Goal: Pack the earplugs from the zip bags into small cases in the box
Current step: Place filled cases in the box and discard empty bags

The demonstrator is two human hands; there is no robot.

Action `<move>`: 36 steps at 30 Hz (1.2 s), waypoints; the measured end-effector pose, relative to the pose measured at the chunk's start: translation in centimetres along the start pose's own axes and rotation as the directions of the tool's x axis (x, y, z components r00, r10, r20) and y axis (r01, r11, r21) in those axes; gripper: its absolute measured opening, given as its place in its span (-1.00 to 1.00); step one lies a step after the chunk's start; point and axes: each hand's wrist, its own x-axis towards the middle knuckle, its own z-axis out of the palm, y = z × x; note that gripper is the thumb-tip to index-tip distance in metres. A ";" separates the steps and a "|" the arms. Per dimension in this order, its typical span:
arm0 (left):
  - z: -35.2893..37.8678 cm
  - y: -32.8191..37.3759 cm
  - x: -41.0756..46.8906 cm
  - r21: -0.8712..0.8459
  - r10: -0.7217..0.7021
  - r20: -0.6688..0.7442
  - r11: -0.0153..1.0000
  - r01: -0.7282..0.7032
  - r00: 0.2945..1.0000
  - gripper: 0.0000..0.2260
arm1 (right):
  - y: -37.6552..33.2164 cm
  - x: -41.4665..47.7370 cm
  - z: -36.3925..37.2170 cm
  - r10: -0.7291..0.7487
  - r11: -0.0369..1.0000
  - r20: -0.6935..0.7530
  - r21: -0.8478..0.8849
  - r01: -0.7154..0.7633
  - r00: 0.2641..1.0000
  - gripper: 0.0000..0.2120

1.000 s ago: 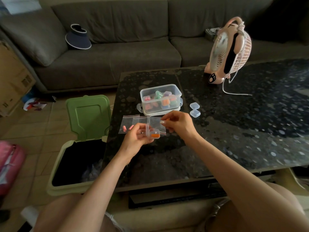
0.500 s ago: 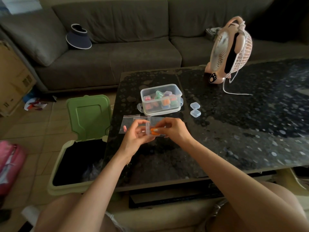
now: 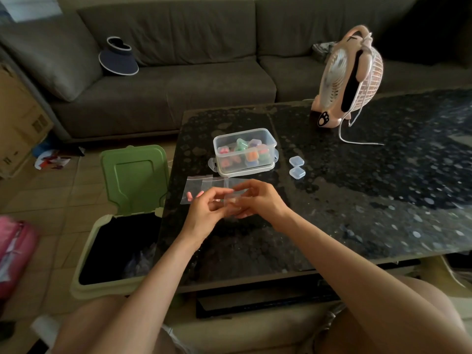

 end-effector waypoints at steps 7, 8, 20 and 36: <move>0.5 1.1 -0.1 0.011 0.028 -0.059 1.000 -0.028 0.998 -0.57 | -0.4 -0.1 0.0 -0.041 0.998 -0.079 0.038 0.045 0.996 -0.74; 0.5 1.0 -0.1 0.063 0.036 -0.064 0.997 -0.032 0.997 -0.57 | -0.4 -0.2 0.0 -0.039 0.998 -0.092 0.052 0.044 0.995 -0.75; -1.3 2.2 4.5 0.672 -0.056 0.057 0.741 0.003 0.997 -0.69 | -4.6 3.8 -3.4 0.040 0.990 -0.287 0.142 0.001 0.957 -0.76; 1.7 -1.0 5.1 0.838 0.193 0.180 0.484 -0.253 0.965 -0.64 | -3.2 7.8 -7.8 -0.036 0.958 -0.549 -0.255 -0.127 0.835 -0.78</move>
